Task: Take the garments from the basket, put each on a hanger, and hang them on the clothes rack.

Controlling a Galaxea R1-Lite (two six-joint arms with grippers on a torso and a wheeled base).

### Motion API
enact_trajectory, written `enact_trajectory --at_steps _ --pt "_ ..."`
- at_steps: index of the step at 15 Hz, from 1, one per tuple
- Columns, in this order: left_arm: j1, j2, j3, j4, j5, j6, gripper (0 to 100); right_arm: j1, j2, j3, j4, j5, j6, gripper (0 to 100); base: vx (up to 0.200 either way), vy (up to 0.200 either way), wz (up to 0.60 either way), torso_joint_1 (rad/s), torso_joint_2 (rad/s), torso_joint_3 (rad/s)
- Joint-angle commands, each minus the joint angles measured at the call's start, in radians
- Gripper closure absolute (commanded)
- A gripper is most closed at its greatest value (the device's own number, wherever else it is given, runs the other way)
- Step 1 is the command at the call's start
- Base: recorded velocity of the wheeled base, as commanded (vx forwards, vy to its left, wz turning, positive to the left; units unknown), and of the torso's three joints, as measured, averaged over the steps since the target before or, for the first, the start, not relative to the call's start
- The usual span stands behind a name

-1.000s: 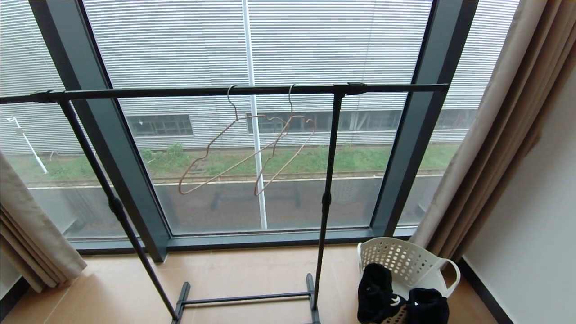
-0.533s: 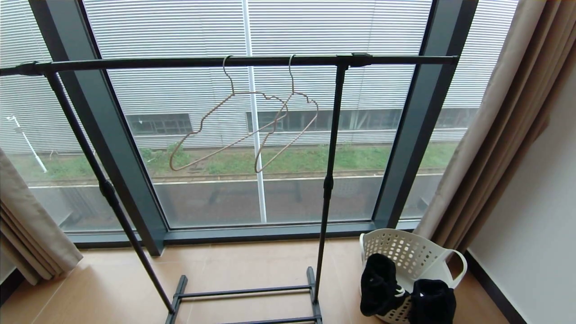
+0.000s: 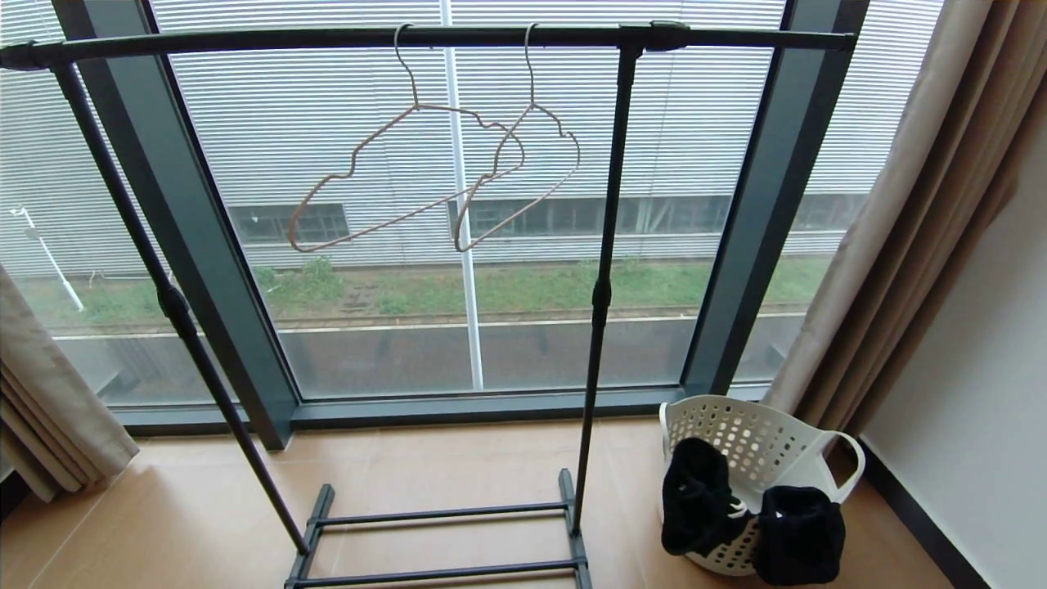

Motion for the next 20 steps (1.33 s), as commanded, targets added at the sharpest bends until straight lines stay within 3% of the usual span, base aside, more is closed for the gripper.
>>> enact_trajectory --at_steps 1,10,15,20 --pt "0.0 0.001 0.001 -0.001 0.0 0.0 0 0.0 0.001 -0.001 -0.002 0.0 0.0 0 0.0 0.0 0.0 -0.173 0.48 0.32" --pt "0.0 0.001 0.0 -0.001 0.0 0.0 0 0.0 0.001 -0.001 0.0 0.0 0.0 0 0.0 0.0 0.0 -0.121 0.45 0.322" --pt "0.0 0.001 0.001 -0.001 0.0 0.0 0 0.0 0.001 0.0 0.0 0.0 0.001 0 0.0 0.0 0.0 -0.01 0.06 0.05" --pt "0.0 0.001 0.001 -0.001 0.0 -0.002 0 0.0 0.001 0.0 0.0 0.0 0.001 0 0.0 0.0 -0.36 0.0 0.0 0.002"
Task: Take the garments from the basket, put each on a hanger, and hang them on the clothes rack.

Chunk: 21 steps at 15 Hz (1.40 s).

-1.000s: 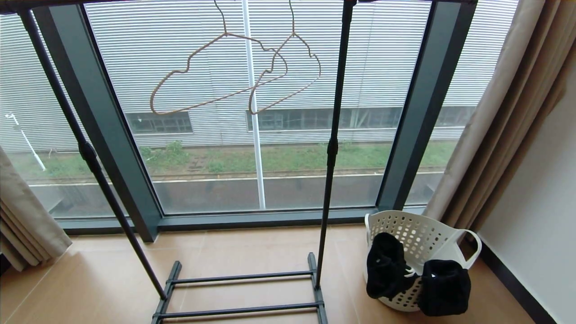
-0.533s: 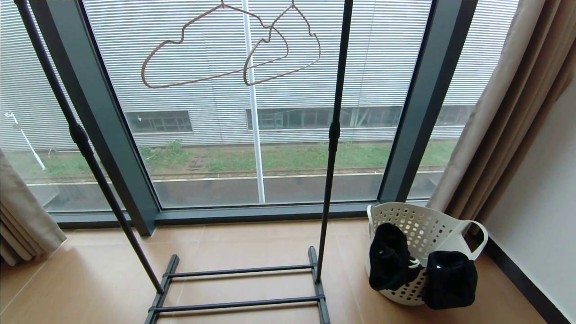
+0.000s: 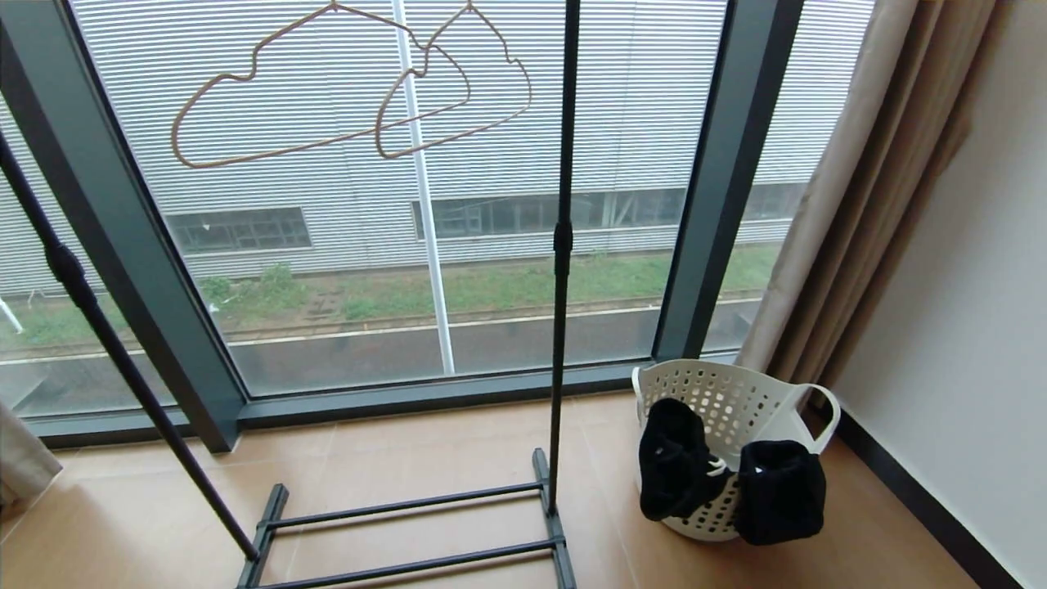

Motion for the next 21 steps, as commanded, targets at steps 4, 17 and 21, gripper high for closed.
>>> enact_trajectory --at_steps 4,17,21 --pt "0.0 0.001 0.0 0.0 0.001 -0.001 0 0.0 0.001 0.0 -0.001 0.0 0.0 0 0.0 0.0 0.0 0.0 0.0 0.0" --pt "0.0 0.001 0.0 0.0 0.001 -0.002 0 0.0 0.001 0.0 0.0 -0.001 0.0 0 0.077 -0.092 -0.14 0.003 0.0 0.002" --pt "0.0 0.001 0.0 -0.001 0.001 -0.004 0 0.0 0.001 0.0 0.0 -0.001 0.0 0 0.0 0.0 0.0 0.0 0.0 0.0"
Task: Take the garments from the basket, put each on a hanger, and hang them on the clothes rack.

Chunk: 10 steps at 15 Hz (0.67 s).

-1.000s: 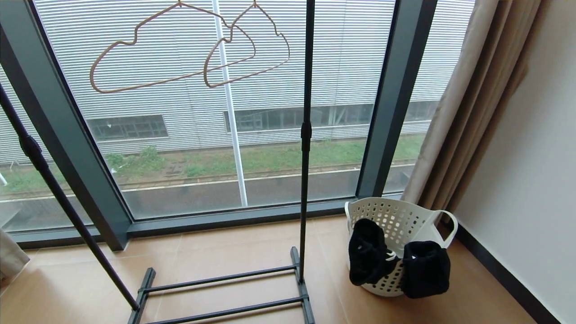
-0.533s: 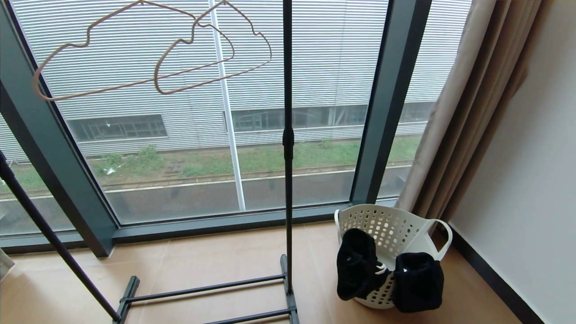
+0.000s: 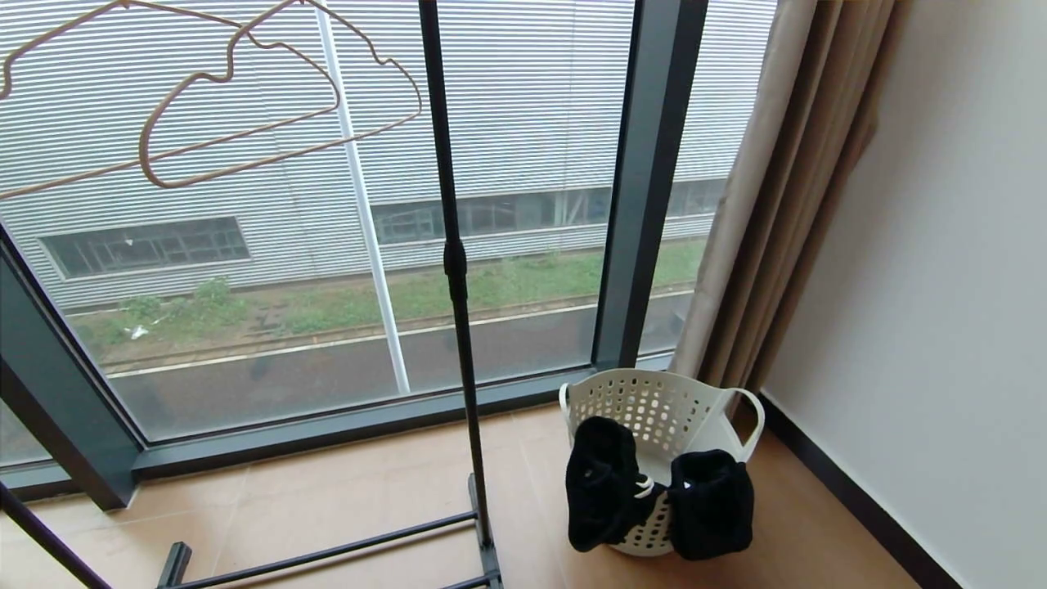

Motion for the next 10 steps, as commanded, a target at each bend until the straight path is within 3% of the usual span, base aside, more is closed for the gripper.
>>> enact_trajectory --at_steps 1,10 --pt "0.0 0.001 0.0 -0.001 0.0 0.001 0 0.001 0.001 0.001 0.001 0.0 0.0 0 0.0 0.0 0.0 0.0 0.0 0.0" --pt "0.0 0.001 0.0 -0.001 -0.003 0.015 0 0.001 0.001 0.0 0.001 0.0 0.001 0 0.0 0.0 0.0 0.0 0.0 0.0"
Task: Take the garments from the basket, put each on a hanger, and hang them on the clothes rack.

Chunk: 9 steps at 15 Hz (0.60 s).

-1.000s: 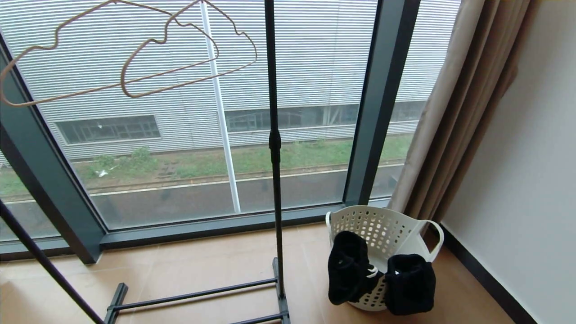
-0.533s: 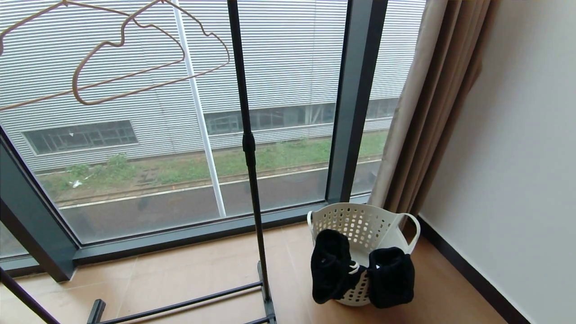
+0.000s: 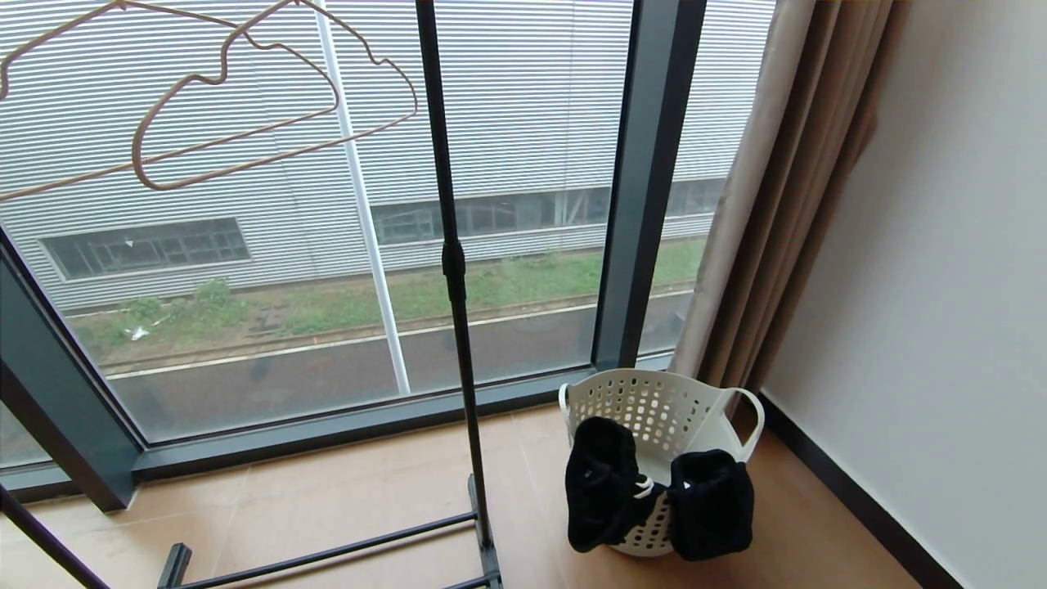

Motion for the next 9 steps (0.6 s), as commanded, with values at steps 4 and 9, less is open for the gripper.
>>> enact_trajectory --at_steps 4,9 --pt "0.0 0.001 -0.001 0.001 0.0 0.0 0 0.0 0.001 -0.001 0.001 -0.002 0.0 0 0.0 0.0 0.0 -0.002 0.0 -0.019" --pt "0.0 0.001 -0.001 0.001 0.0 0.0 0 0.0 -0.001 -0.001 -0.001 -0.002 0.0 0 0.0 0.0 0.0 0.002 0.0 -0.166"
